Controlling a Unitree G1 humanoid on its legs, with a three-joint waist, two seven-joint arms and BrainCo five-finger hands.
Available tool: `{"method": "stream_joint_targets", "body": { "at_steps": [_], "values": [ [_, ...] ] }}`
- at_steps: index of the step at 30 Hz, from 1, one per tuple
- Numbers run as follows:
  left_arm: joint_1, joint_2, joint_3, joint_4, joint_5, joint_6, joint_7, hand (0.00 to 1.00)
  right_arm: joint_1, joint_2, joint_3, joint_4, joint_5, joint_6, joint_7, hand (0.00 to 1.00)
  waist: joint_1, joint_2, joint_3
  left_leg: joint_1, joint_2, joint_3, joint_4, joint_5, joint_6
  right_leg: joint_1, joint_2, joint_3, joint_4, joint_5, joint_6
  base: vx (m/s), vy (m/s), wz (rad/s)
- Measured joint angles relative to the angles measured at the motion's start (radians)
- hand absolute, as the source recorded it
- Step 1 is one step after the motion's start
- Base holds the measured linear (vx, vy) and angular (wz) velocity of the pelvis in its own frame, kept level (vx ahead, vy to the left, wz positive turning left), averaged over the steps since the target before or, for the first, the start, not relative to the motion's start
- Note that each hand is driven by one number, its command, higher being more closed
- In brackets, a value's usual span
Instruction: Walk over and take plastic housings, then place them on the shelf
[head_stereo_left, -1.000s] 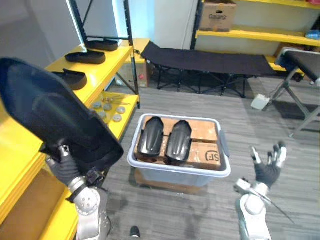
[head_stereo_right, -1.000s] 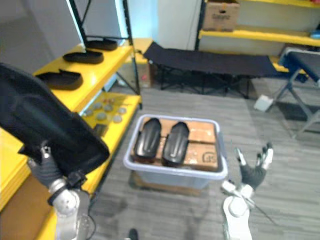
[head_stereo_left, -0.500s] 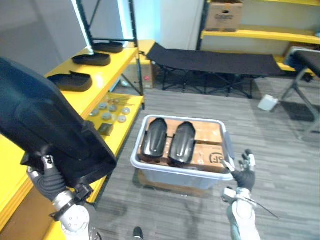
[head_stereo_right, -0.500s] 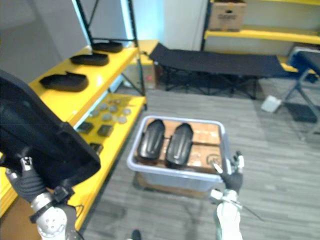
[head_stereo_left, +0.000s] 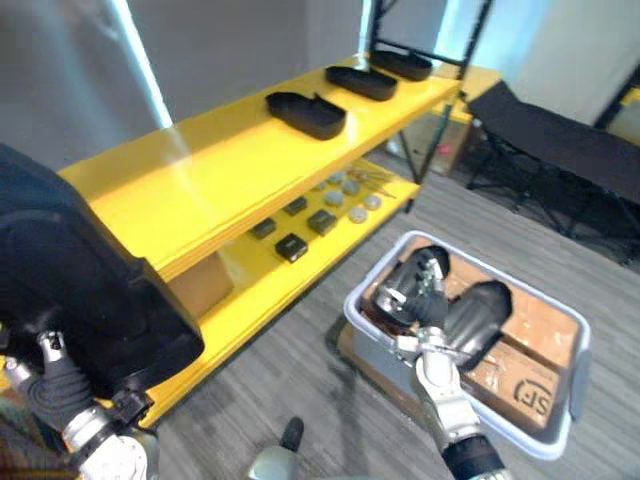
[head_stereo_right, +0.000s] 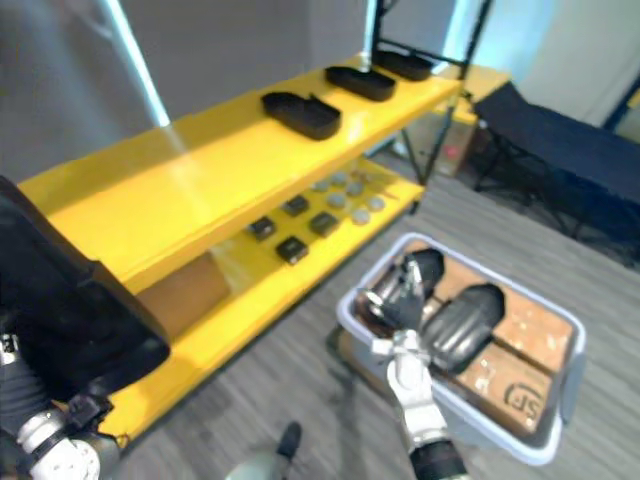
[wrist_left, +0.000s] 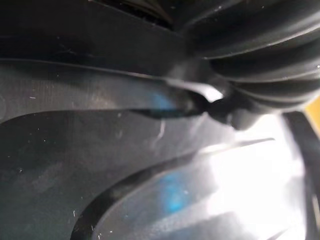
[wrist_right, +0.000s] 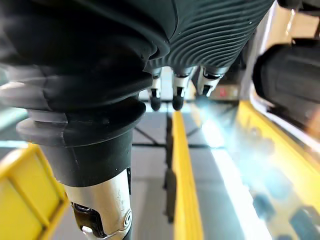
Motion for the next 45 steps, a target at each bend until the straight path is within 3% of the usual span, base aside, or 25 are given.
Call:
{"method": "stream_joint_targets", "body": {
  "at_steps": [4, 5, 6, 9, 11, 12, 13, 15, 17, 19, 22, 26, 27, 28, 29, 30, 31, 32, 34, 36, 38, 40, 43, 45],
  "values": [
    [0.03, 0.0, -0.01, 0.0, -0.016, 0.0, -0.024, 1.0, 0.034, -0.015, -0.052, -0.011, 0.0, 0.0, 0.031, 0.0, 0.0, 0.027, 0.016, -0.013, 0.024, -0.028, 0.001, 0.022, -0.027, 0.004, 0.035, -0.013, 0.017, -0.006, 0.021, -0.08, -0.112, 0.27],
    [0.037, -0.001, -0.015, 0.0, -0.029, 0.0, -0.033, 1.0, 0.044, -0.019, -0.074, -0.017, 0.0, 0.0, 0.042, 0.0, -0.007, 0.035, 0.022, -0.017, 0.027, -0.022, -0.002, 0.015, -0.007, 0.014, 0.04, -0.032, 0.015, -0.007, 0.038, -0.13, -0.088, 0.41],
    [0.038, 0.0, -0.028, 0.0, -0.034, 0.0, -0.049, 1.0, 0.073, -0.022, -0.109, -0.042, -0.001, 0.0, 0.046, 0.0, -0.019, 0.043, 0.027, -0.031, 0.034, 0.02, -0.003, 0.001, 0.024, 0.025, 0.044, -0.064, 0.013, -0.006, 0.054, -0.11, -0.076, 1.04],
    [0.007, 0.004, -0.098, 0.013, -0.039, -0.011, -0.109, 1.0, 0.15, -0.065, -0.227, -0.083, -0.001, -0.001, 0.045, 0.0, -0.063, 0.075, 0.047, -0.088, 0.085, 0.277, 0.056, -0.058, 0.107, 0.078, 0.062, -0.208, -0.001, -0.003, 0.058, -0.1, -0.046, 1.39],
    [0.016, 0.006, -0.129, 0.022, -0.04, -0.014, -0.126, 1.0, 0.169, -0.095, -0.261, -0.084, -0.002, -0.009, 0.044, 0.0, -0.062, 0.105, 0.063, -0.097, 0.107, 0.354, 0.084, -0.075, 0.103, 0.101, 0.068, -0.239, -0.001, -0.019, 0.056, -0.08, 0.011, 0.78],
    [0.029, 0.009, -0.134, 0.028, -0.04, -0.016, -0.13, 1.0, 0.178, -0.1, -0.269, -0.083, -0.002, -0.019, 0.045, 0.0, -0.061, 0.111, 0.068, -0.102, 0.112, 0.386, 0.095, -0.108, 0.067, 0.103, 0.055, -0.249, -0.001, -0.037, 0.044, -0.08, 0.064, 0.33],
    [0.044, 0.011, -0.128, 0.036, -0.041, -0.02, -0.129, 1.0, 0.18, -0.09, -0.271, -0.083, -0.001, -0.026, 0.048, 0.0, -0.059, 0.108, 0.071, -0.111, 0.12, 0.428, 0.112, -0.115, 0.078, 0.096, 0.04, -0.25, 0.008, -0.045, 0.039, -0.06, 0.067, 0.21],
    [0.064, 0.025, -0.128, 0.036, -0.062, -0.023, -0.128, 1.0, 0.19, -0.078, -0.268, -0.083, 0.001, -0.047, 0.055, 0.0, -0.06, 0.137, 0.059, -0.112, 0.131, 0.436, 0.146, -0.067, 0.096, 0.092, 0.048, -0.227, 0.044, -0.064, 0.057, 0.0, 0.024, -0.07],
    [0.089, 0.03, -0.144, 0.036, -0.068, -0.028, -0.121, 1.0, 0.198, -0.077, -0.253, -0.084, 0.002, -0.054, 0.074, 0.0, -0.06, 0.135, 0.05, -0.108, 0.132, 0.438, 0.155, 0.013, 0.095, 0.091, 0.036, -0.213, 0.071, -0.079, 0.069, 0.06, 0.018, -0.15],
    [0.079, 0.036, -0.168, 0.035, -0.068, -0.028, -0.107, 1.0, 0.19, -0.07, -0.241, -0.091, 0.002, -0.058, 0.084, 0.0, -0.06, 0.129, 0.052, -0.116, 0.121, 0.441, 0.164, 0.016, 0.096, 0.074, 0.014, -0.204, 0.102, -0.086, 0.077, 0.09, 0.045, -0.04],
    [0.038, 0.053, -0.187, 0.036, -0.059, -0.027, -0.093, 1.0, 0.164, -0.053, -0.224, -0.095, 0.0, -0.058, 0.085, 0.0, -0.059, 0.1, 0.07, -0.143, 0.099, 0.447, 0.164, 0.014, 0.094, 0.03, -0.027, -0.193, 0.158, -0.115, 0.09, 0.05, 0.042, 0.07],
    [-0.022, 0.066, -0.187, 0.036, -0.058, -0.026, -0.104, 1.0, 0.143, -0.022, -0.206, -0.095, -0.001, -0.058, 0.056, 0.0, -0.059, 0.055, 0.095, -0.116, 0.032, 0.464, 0.175, -0.029, 0.099, 0.067, -0.102, -0.211, 0.201, -0.124, 0.099, 0.13, 0.079, 0.19],
    [-0.054, 0.067, -0.19, 0.046, -0.053, -0.026, -0.117, 1.0, 0.149, -0.022, -0.206, -0.096, -0.001, -0.058, 0.042, 0.0, -0.067, 0.055, 0.096, -0.104, 0.009, 0.448, 0.185, -0.044, 0.109, 0.025, -0.15, -0.149, 0.345, -0.098, 0.056, 0.15, 0.104, 0.42],
    [-0.068, 0.068, -0.19, 0.05, -0.048, -0.026, -0.122, 1.0, 0.151, -0.021, -0.208, -0.096, -0.001, -0.058, 0.041, 0.0, -0.069, 0.053, 0.097, -0.092, 0.001, 0.436, 0.181, -0.05, 0.113, 0.001, -0.167, -0.112, 0.418, -0.076, 0.018, 0.18, 0.163, 0.5],
    [-0.079, 0.074, -0.188, 0.051, -0.032, -0.026, -0.129, 1.0, 0.15, -0.017, -0.208, -0.096, -0.005, -0.06, 0.042, 0.0, -0.07, 0.048, 0.1, -0.06, -0.005, 0.432, 0.163, -0.061, 0.117, -0.053, -0.187, -0.037, 0.536, 0.001, -0.071, 0.19, 0.155, 0.29],
    [-0.077, 0.088, -0.189, 0.051, -0.018, -0.026, -0.13, 1.0, 0.15, -0.012, -0.209, -0.096, -0.043, -0.064, 0.042, 0.0, -0.075, 0.049, 0.099, -0.012, -0.01, 0.423, 0.129, -0.089, 0.116, -0.095, -0.196, 0.028, 0.623, 0.13, -0.077, 0.26, 0.153, 0.28],
    [-0.077, 0.108, -0.193, 0.05, -0.016, -0.025, -0.13, 1.0, 0.149, -0.009, -0.208, -0.097, -0.067, -0.069, 0.043, 0.0, -0.085, 0.052, 0.093, 0.015, -0.007, 0.404, 0.095, -0.1, 0.118, -0.124, -0.189, 0.067, 0.673, 0.203, -0.074, 0.24, 0.075, 0.29],
    [-0.082, 0.126, -0.193, 0.052, -0.016, -0.025, -0.129, 1.0, 0.147, -0.007, -0.208, -0.098, -0.08, -0.075, 0.045, 0.0, -0.089, 0.056, 0.09, 0.028, -0.003, 0.387, 0.072, -0.101, 0.12, -0.144, -0.176, 0.087, 0.699, 0.154, -0.047, 0.25, 0.004, 0.33],
    [-0.119, 0.157, -0.195, 0.066, -0.018, -0.01, -0.12, 1.0, 0.131, -0.005, -0.213, -0.134, -0.08, -0.086, 0.069, 0.0, -0.097, 0.048, 0.087, 0.044, 0.018, 0.358, 0.054, -0.1, 0.128, -0.246, -0.094, 0.13, 0.666, -0.05, -0.034, 0.2, -0.018, 0.2],
    [-0.148, 0.16, -0.201, 0.086, -0.019, 0.009, -0.109, 1.0, 0.142, -0.006, -0.223, -0.17, -0.078, -0.088, 0.087, 0.0, -0.112, 0.055, 0.091, 0.058, 0.019, 0.327, 0.077, -0.1, 0.127, -0.281, -0.042, 0.167, 0.523, -0.087, -0.039, 0.16, -0.047, 0.26],
    [-0.186, 0.164, -0.224, 0.113, -0.019, 0.019, -0.106, 1.0, 0.166, -0.006, -0.239, -0.2, -0.078, -0.098, 0.084, 0.0, -0.14, 0.063, 0.096, 0.055, 0.02, 0.28, 0.113, -0.127, 0.126, -0.315, 0.014, 0.276, 0.41, -0.082, -0.032, 0.15, -0.117, 0.75],
    [-0.199, 0.175, -0.276, 0.131, -0.018, 0.019, -0.103, 1.0, 0.223, -0.006, -0.245, -0.244, -0.077, -0.124, 0.068, 0.0, -0.173, 0.058, 0.092, 0.044, 0.015, 0.214, 0.148, -0.153, 0.108, -0.317, 0.055, 0.412, 0.284, -0.053, 0.008, 0.12, -0.173, 1.13],
    [-0.158, 0.174, -0.281, 0.119, -0.018, 0.017, -0.093, 1.0, 0.224, -0.007, -0.218, -0.289, -0.08, -0.135, 0.063, 0.0, -0.147, 0.011, 0.064, 0.042, 0.001, 0.221, 0.15, -0.173, 0.077, -0.297, 0.041, 0.407, 0.15, -0.04, 0.023, 0.18, -0.262, 0.53],
    [-0.114, 0.135, -0.285, 0.12, -0.02, 0.02, -0.084, 1.0, 0.197, -0.027, -0.217, -0.305, -0.086, -0.15, 0.053, 0.0, -0.141, 0.02, 0.057, 0.061, 0.036, 0.219, 0.149, -0.176, 0.043, -0.244, 0.052, 0.346, 0.094, 0.07, 0.028, 0.24, -0.267, 0.55]
  ]
}}
